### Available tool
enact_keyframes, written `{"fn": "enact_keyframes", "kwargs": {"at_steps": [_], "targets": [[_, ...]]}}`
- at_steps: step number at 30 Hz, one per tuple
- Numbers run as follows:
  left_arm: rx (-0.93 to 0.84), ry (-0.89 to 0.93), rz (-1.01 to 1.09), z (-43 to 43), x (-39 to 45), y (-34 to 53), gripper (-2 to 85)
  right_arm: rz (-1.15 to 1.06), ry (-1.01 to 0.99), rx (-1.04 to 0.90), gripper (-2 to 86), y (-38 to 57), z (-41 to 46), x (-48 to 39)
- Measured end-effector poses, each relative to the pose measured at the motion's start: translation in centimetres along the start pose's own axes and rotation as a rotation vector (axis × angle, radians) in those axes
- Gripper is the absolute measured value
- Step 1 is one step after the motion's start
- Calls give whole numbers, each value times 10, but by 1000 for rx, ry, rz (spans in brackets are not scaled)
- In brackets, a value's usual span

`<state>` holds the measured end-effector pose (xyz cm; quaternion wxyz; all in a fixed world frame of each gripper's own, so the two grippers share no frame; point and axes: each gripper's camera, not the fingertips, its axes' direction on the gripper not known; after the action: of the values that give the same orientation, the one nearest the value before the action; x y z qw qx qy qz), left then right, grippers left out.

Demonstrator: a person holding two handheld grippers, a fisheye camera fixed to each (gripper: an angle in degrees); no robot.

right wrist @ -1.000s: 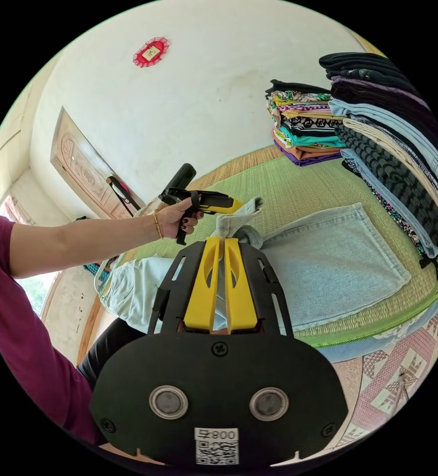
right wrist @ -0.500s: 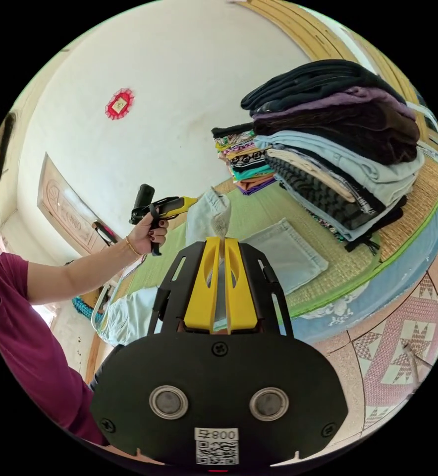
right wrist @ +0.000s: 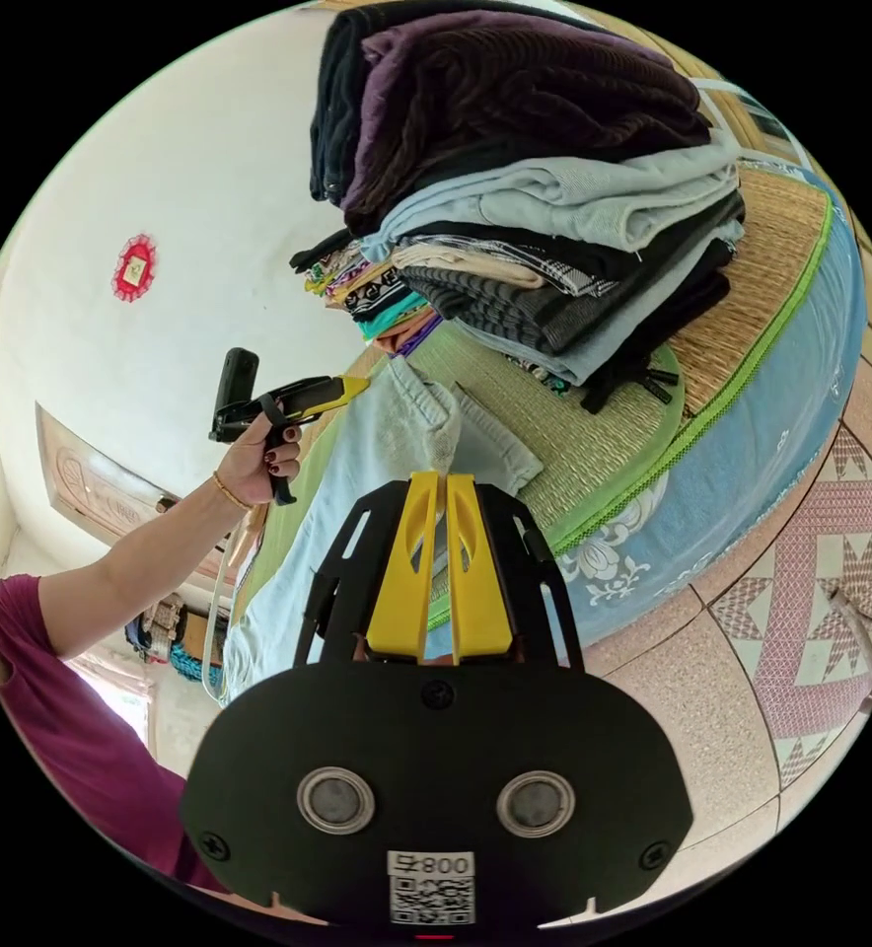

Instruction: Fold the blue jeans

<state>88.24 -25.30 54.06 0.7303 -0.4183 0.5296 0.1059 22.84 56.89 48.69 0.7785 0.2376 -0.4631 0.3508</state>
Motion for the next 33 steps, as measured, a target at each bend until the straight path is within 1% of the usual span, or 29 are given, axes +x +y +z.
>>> {"fn": "enact_keyframes", "kwargs": {"at_steps": [5, 8, 14, 17, 21, 24, 27, 33], "targets": [[-71, -82, -6, 29, -5, -6, 4, 50, 2, -7, 8, 2, 8, 22], [-85, -88, -20, 39, -8, -4, 3, 70, -15, 13, 5, 5, 7, 31], [-22, -47, -37, 27, -7, 8, 2, 33, -23, 43, 3, 1, 6, 26], [-24, -62, -39, 22, -6, 10, 2, 13, -9, 45, 3, -6, 8, 21], [-51, -99, -45, 23, -6, 17, 3, 63, 13, 3, 3, -10, 26, 35], [-72, -132, -44, 20, -5, 27, 4, 104, -60, 31, 3, -8, 27, 42], [-29, -112, -52, 4, -4, 38, 5, 120, -57, 27, 3, -8, 27, 39], [117, -19, -61, -63, 0, 77, 3, 147, -61, 46, 3, -13, 25, 30]]}}
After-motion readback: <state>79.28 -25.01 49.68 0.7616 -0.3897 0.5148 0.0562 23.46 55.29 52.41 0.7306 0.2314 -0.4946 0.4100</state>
